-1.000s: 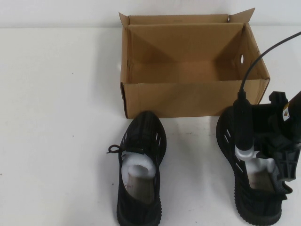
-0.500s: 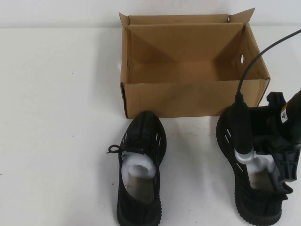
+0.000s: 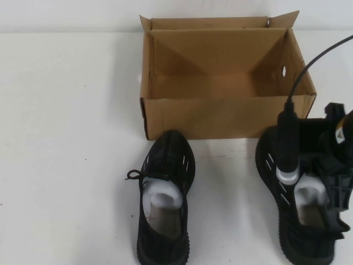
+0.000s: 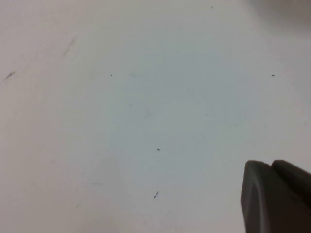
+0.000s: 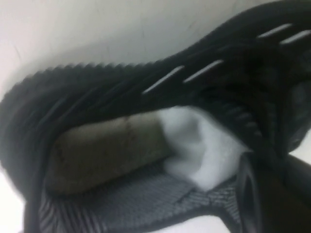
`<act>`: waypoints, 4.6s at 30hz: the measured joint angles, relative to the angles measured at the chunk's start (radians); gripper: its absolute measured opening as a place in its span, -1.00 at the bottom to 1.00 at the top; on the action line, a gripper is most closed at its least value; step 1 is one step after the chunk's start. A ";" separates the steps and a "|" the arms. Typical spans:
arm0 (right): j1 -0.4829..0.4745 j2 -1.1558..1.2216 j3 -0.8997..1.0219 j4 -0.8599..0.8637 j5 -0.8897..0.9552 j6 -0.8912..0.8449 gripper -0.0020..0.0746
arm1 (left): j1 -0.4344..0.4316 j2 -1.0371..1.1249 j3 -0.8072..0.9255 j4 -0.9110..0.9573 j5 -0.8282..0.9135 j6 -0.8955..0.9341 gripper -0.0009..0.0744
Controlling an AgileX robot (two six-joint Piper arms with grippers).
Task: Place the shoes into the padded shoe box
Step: Pick up the shoe from the table, then place the shoe in the shoe box
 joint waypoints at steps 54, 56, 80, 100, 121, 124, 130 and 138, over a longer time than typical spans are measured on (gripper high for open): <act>0.106 -0.299 0.000 -0.118 -0.202 1.570 -0.93 | 0.000 0.000 0.000 0.000 0.000 0.000 -0.99; 0.106 -0.285 0.000 -0.127 -0.259 1.592 -0.93 | 0.000 0.000 0.000 0.000 0.000 0.000 -0.99; 0.079 0.213 -0.596 -0.282 -0.301 1.666 -0.93 | 0.000 0.000 0.000 0.000 0.000 0.000 -0.99; 0.045 0.410 -0.728 -0.303 -0.295 1.862 -0.93 | 0.000 0.000 0.000 0.000 0.000 0.000 -0.99; 0.014 0.598 -0.846 -0.357 -0.337 1.885 -0.93 | 0.000 0.000 0.000 0.000 0.000 0.000 -0.99; 0.003 0.619 -0.856 -0.357 -0.357 1.889 -0.93 | 0.000 0.000 0.000 0.000 0.000 0.000 -0.99; -0.004 0.674 -0.909 -0.357 -0.377 1.893 -0.93 | 0.000 0.000 0.000 0.000 0.000 0.000 -0.99; -0.023 0.737 -0.959 -0.357 -0.393 1.897 -0.93 | 0.000 0.000 0.000 0.000 0.000 0.000 -0.99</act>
